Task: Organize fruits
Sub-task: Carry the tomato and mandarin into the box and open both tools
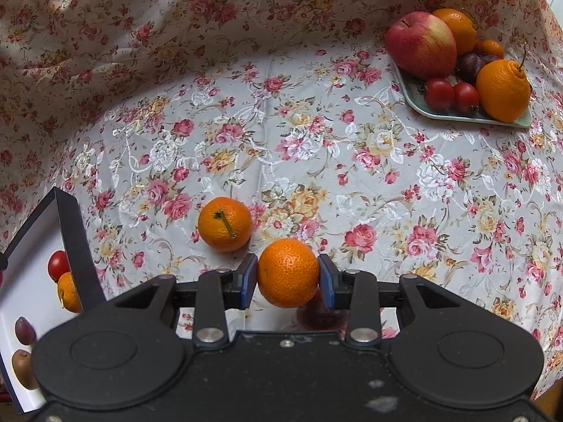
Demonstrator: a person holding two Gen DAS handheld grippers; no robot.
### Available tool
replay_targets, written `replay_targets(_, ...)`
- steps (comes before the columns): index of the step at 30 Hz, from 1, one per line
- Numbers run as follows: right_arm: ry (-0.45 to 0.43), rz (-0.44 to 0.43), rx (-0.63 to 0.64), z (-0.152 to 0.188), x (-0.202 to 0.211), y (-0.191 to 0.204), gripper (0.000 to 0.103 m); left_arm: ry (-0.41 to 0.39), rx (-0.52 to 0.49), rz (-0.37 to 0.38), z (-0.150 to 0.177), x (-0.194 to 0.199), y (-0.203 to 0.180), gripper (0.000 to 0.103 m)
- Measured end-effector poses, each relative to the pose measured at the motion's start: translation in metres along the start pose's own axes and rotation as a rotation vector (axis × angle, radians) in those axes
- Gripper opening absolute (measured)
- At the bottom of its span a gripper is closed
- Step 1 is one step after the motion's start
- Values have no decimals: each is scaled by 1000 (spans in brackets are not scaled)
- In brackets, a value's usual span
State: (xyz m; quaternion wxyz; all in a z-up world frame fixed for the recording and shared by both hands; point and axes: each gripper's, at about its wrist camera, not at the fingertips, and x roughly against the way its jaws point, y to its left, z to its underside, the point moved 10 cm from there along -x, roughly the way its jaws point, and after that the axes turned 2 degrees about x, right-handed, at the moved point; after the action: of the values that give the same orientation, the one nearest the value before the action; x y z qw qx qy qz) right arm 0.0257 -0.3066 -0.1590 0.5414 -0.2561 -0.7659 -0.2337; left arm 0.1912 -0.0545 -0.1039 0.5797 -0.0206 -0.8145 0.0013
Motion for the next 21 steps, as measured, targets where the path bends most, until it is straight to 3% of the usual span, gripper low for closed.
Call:
replay_targets(5,-25,-31,41,-4,2,45,39,-3,34,-27,-9,-4,37,47)
replay_targets(10,-63,-78,97,-6,9,102,39,-17,76,-100,-17,-9,80,47)
replay_targets(21,-53,-196,261,28,13,218,39,19,192,-146,-15,-24,152,47)
